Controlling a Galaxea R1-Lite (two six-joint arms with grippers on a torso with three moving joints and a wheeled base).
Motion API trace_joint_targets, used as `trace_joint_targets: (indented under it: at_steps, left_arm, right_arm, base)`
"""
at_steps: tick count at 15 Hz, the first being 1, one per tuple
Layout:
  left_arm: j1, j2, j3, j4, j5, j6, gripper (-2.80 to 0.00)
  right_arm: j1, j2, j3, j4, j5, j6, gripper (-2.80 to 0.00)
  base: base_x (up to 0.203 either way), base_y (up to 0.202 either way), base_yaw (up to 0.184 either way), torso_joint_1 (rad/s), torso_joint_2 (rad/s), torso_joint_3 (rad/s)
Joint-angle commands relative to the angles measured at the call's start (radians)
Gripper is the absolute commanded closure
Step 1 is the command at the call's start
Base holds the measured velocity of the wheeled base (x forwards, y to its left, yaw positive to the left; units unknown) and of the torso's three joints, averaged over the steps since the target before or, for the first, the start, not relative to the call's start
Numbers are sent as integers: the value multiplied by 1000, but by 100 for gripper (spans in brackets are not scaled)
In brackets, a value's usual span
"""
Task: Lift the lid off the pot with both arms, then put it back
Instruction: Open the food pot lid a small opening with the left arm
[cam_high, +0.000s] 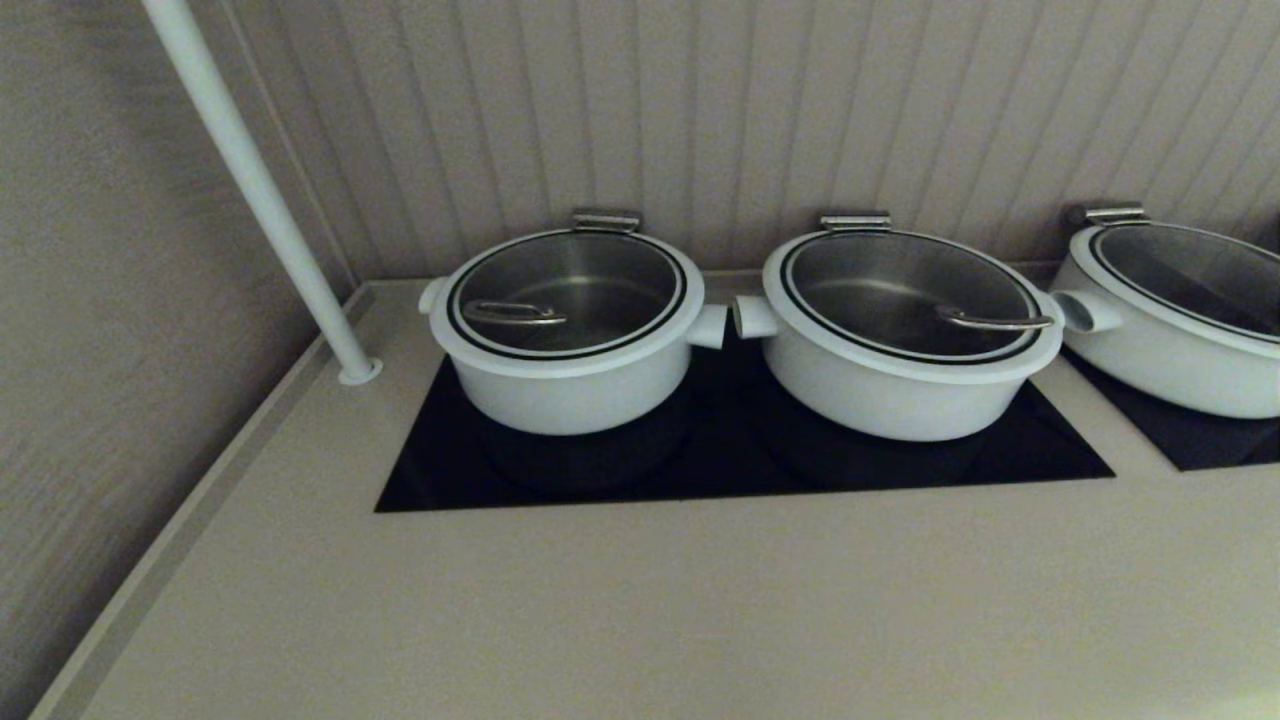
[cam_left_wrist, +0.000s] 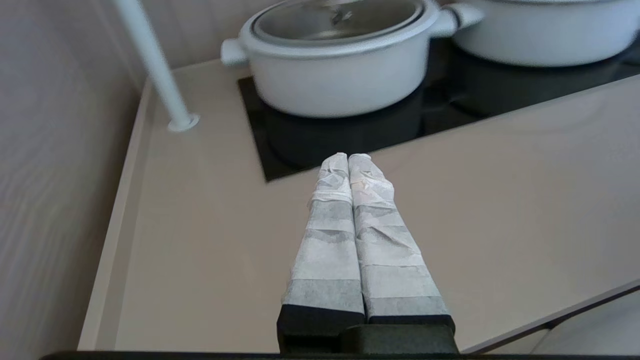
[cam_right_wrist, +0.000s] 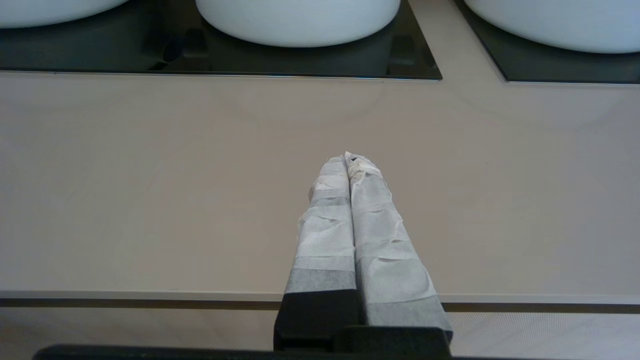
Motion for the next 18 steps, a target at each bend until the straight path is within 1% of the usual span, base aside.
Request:
trace_joint_targets:
  at_steps: [1,6,8,9,11,13,15,18]
  left_arm:
    - [0,124,-64,-4,-22,0,0]
    - [-1,334,-228,-6,-106,3,0]
    - [-1,401,-269,-6,-147,9,0]
    - [-1,431,-277,-6,-156,24,0]
    - [-10,481,-282,-8,-160,58,0]
    - [-50,525,-282,-15,-161,76,0]
    - [-80,579,-272,-65,-161,81,0]
    - [-97,699,-272,-151,-160,82,0]
  right_arm:
    - [1,1,0,0,1,-1,0]
    - [1,0,0,0,1,-1,0]
    - [0,0,0,0,1,-1,0]
    - [1,1,0,0,1,-1,0]
    - [1,2,0,0,1,-1,0]
    - [1,1,0,0,1,-1,0]
    - [1,1,0,0,1,-1,0]
    - [-1,1,0,0,1,-1,0]
  base:
    - [0,0,0,0,0,0]
    - [0,0,0,0,0,0]
    - [0,0,0,0,0,0]
    - [0,0,0,0,0,0]
    - [0,0,0,0,0,0]
    - [0,0,0,0,0,0]
    - [0,0,0,0,0,0]
    - [0,0,0,0,0,0]
